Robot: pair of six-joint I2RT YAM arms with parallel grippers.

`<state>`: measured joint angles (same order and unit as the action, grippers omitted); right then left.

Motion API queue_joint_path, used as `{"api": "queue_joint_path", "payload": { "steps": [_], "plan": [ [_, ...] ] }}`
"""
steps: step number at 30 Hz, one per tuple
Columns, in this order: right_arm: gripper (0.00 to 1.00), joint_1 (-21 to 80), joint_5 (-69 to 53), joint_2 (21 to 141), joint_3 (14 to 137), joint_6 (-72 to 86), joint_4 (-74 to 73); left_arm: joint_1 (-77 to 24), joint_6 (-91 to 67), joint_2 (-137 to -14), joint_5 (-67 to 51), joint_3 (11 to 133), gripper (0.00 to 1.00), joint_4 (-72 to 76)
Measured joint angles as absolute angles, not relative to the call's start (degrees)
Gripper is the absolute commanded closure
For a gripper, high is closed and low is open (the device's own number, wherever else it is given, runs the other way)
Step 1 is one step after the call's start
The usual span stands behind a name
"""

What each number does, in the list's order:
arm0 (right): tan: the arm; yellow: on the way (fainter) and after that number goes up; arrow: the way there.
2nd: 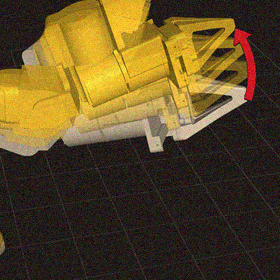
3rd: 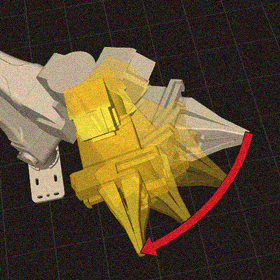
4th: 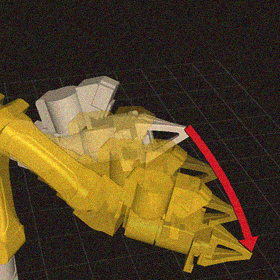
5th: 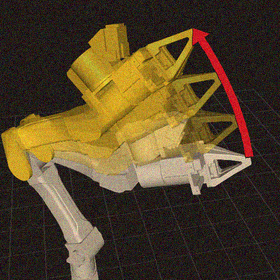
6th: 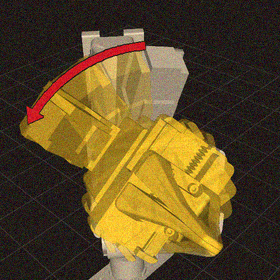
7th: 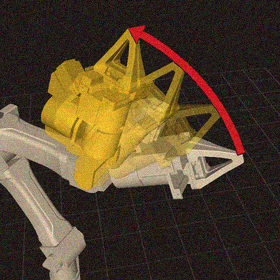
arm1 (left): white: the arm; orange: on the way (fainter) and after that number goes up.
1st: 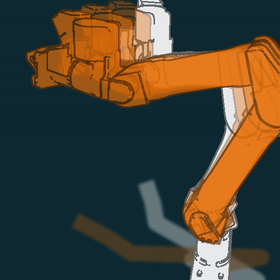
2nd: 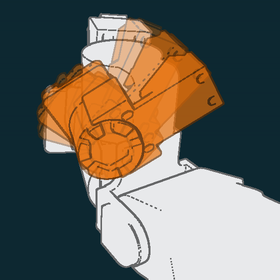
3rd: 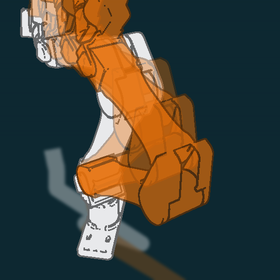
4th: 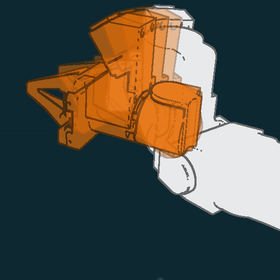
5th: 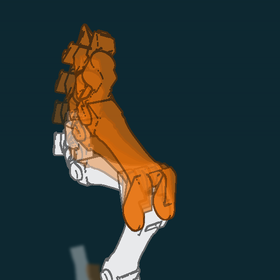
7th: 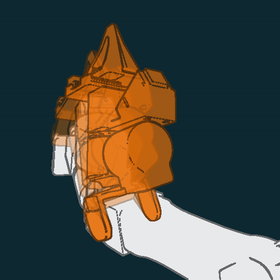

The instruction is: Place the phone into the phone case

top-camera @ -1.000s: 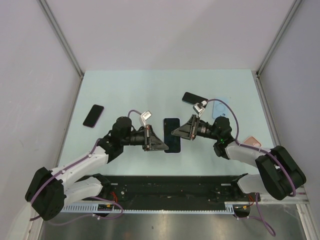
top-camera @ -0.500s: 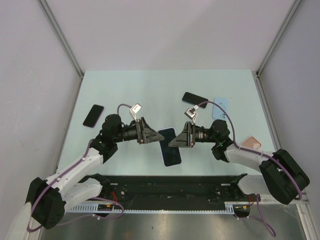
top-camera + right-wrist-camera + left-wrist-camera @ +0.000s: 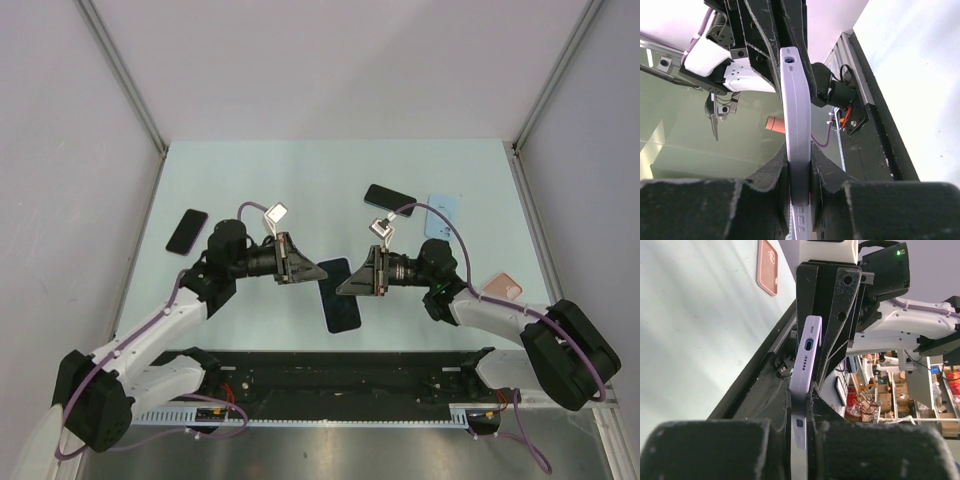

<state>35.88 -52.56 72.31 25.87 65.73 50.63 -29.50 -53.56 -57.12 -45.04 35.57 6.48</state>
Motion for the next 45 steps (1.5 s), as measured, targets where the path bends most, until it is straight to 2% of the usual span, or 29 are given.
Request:
{"api": "queue_joint_path", "payload": {
  "steps": [3, 4, 9, 12, 17, 20, 25, 32, 38, 41, 42, 44, 45],
  "plan": [
    [0.70, 35.9, -51.8, 72.3, 25.9, 64.5, 49.8, -29.5, -50.7, -57.7, -44.9, 37.1, 1.00, 3.3],
    [0.62, 35.9, -51.6, 72.3, 25.9, 64.4, 49.3, -29.5, -49.6, -58.1, -45.3, 37.5, 1.00, 3.0],
    [0.44, 33.8, -52.3, 71.6, 26.6, 61.7, 43.5, -29.2, -43.2, -62.8, -48.8, 39.4, 1.00, 1.8],
    [0.40, 31.8, -52.8, 68.5, 29.8, 53.3, 32.1, -29.0, -39.2, -66.0, -51.5, 40.2, 1.00, -0.3],
    [0.39, 31.1, -51.7, 65.6, 39.3, 36.3, 9.7, -29.5, -32.2, -68.4, -54.6, 42.9, 1.00, -5.9],
    [0.40, 31.2, -51.2, 66.5, 44.2, 28.0, 0.8, -30.8, -28.3, -69.8, -54.8, 44.9, 1.00, -9.2],
    [0.44, 32.3, -51.5, 71.5, 50.5, 18.4, -6.2, -32.6, -25.3, -71.5, -54.7, 44.9, 1.00, -14.4],
    [0.44, 36.7, -53.1, 76.9, 52.0, 11.8, -10.9, -32.9, -23.2, -72.0, -54.8, 44.9, 1.00, -17.0],
    [0.48, 37.5, -54.0, 78.8, 52.1, 7.9, -13.4, -32.9, -22.2, -72.1, -55.7, 44.9, 1.00, -17.3],
    [0.56, 37.5, -54.7, 79.3, 52.1, 7.7, -13.1, -32.9, -21.9, -72.4, -56.2, 44.9, 1.00, -17.3],
    [0.67, 37.4, -55.0, 79.5, 52.1, 7.7, -12.9, -32.9, -21.9, -72.5, -56.3, 44.9, 1.00, -17.3],
    [0.79, 37.5, -55.6, 80.0, 52.1, 7.9, -11.9, -32.9, -21.9, -72.9, -56.3, 44.9, 0.99, -17.3],
    [0.91, 37.5, -55.8, 80.3, 52.2, 8.1, -11.6, -32.9, -21.9, -73.1, -56.4, 44.9, 1.00, -17.3]
  ]
}}
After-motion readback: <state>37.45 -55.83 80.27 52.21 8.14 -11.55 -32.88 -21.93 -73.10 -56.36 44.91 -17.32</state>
